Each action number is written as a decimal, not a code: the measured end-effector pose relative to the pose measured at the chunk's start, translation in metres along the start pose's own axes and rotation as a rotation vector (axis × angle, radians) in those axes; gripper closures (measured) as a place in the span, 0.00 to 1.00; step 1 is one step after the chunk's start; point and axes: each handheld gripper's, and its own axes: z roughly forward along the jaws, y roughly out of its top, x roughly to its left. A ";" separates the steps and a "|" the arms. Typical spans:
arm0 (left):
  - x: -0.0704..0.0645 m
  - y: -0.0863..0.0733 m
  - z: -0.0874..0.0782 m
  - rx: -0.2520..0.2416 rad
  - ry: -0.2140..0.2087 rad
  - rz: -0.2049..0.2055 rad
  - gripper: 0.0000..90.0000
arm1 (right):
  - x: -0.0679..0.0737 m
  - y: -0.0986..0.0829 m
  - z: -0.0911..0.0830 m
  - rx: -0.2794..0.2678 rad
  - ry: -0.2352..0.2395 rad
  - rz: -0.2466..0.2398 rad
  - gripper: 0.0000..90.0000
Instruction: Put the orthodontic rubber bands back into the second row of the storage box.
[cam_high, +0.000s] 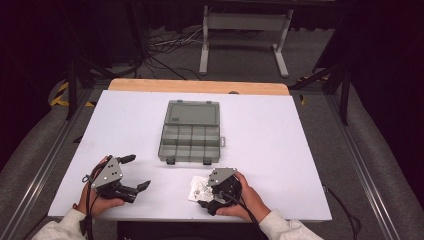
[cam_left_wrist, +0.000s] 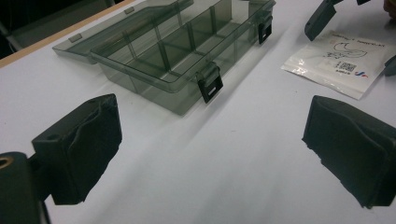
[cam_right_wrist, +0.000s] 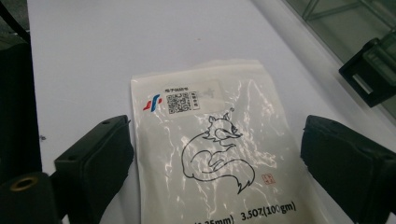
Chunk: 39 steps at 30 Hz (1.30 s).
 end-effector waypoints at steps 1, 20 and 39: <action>0.000 0.000 0.000 0.001 0.001 0.000 0.05 | -0.002 0.000 0.001 0.002 0.015 0.013 0.10; -0.001 0.000 0.001 0.010 -0.006 0.001 0.06 | -0.004 0.000 -0.008 -0.013 0.035 -0.006 0.71; 0.001 0.000 0.000 -0.001 -0.010 -0.006 0.06 | -0.010 0.000 -0.018 -0.089 -0.005 -0.012 0.94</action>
